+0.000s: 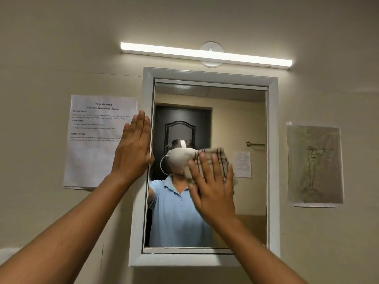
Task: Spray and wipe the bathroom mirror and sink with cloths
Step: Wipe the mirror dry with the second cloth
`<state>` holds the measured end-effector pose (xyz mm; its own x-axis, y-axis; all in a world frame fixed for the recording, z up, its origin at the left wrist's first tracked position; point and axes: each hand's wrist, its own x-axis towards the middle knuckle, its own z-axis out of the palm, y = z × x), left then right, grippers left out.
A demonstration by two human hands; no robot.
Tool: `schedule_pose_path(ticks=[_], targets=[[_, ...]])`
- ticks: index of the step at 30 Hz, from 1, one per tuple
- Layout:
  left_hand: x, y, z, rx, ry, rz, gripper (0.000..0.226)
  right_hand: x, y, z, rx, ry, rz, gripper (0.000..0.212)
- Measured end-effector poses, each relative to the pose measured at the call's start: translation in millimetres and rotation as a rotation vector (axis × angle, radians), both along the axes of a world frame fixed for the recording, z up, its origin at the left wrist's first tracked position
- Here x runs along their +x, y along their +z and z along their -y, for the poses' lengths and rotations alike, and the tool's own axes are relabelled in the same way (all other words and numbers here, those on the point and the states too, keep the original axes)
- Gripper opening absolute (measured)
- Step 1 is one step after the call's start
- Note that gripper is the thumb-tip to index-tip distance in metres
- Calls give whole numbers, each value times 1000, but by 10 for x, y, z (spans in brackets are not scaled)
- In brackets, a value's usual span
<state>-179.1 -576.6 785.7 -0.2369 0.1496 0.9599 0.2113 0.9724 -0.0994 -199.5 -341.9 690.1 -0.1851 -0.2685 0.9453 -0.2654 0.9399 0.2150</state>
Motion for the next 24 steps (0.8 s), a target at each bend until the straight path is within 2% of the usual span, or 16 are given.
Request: schedule_pose_path(ticks=[2, 5, 9, 14, 17, 24], targets=[[16, -4, 2, -3, 4, 0, 91, -8, -240, 13, 25, -11, 10, 66], [27, -6, -1, -5, 2, 3, 87, -33, -125, 32, 51, -11, 19, 64], [20, -12, 8, -6, -24, -12, 80, -51, 471, 173, 59, -9, 20, 59], [-10, -3, 31, -14, -33, -17, 86, -77, 1466, 578, -22, 13, 2, 59], [-30, -12, 57, -22, -27, -20, 84, -46, 1830, 806, -81, 29, 13, 58], [-54, -77, 106, -31, -45, -19, 77, -50, 1602, 909, -53, 39, 3, 59]])
